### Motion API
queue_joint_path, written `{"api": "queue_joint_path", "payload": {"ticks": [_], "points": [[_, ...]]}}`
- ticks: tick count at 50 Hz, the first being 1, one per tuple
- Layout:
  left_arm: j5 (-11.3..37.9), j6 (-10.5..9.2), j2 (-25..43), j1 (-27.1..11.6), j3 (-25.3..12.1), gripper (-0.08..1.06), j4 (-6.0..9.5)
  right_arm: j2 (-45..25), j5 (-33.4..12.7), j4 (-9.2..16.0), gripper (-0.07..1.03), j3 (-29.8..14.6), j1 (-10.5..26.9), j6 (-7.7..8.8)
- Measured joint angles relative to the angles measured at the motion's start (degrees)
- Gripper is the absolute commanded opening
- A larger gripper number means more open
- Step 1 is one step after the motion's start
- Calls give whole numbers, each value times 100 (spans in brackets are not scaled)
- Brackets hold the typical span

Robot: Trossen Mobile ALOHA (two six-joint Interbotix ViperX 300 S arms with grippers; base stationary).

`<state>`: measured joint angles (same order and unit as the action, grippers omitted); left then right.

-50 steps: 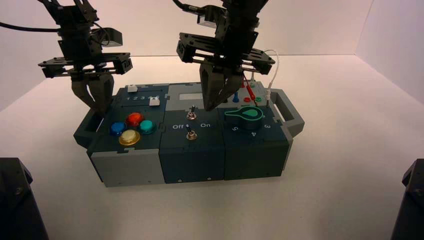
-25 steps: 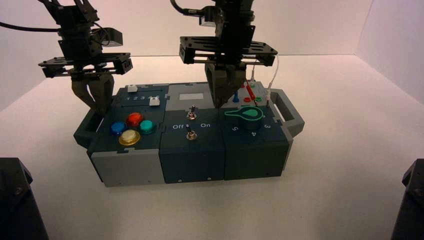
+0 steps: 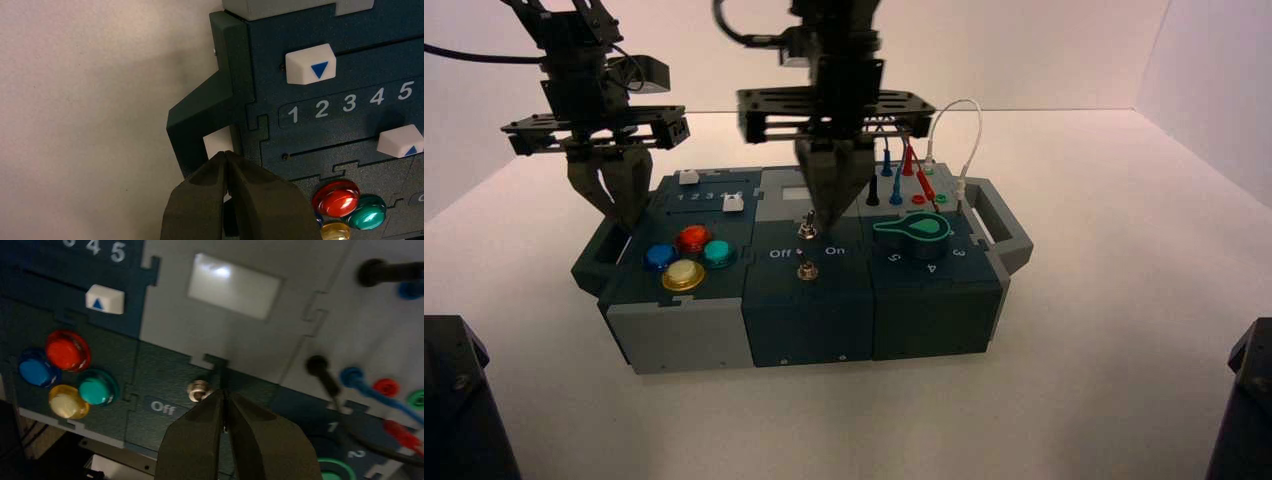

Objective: Flip the top switch off with the right gripper.

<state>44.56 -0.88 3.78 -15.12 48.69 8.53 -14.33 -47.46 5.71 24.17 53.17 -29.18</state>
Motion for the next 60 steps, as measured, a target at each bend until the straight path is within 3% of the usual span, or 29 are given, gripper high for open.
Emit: {"api": "queue_joint_path", "payload": {"ticks": [15,36,43,50,60], "points": [[0,-9,0,-9,-9,-3,-9,-53,-246,-26,-2,-193,26,-70],[9,-9,0,-18,-9,-3,-26,-176,-633,-97,-2,-501,229,-325],[18,-9,0,-35,-9,-3,-18,-176,-659,-272,-2,-501,281,-422],[18,-9,-44,-53,-9,-3,-18,123,-650,-659,-2,-141,483,-694],[-9,-9,-123,-62,9,-3,-18,668,-536,-756,-2,343,519,-721]]}}
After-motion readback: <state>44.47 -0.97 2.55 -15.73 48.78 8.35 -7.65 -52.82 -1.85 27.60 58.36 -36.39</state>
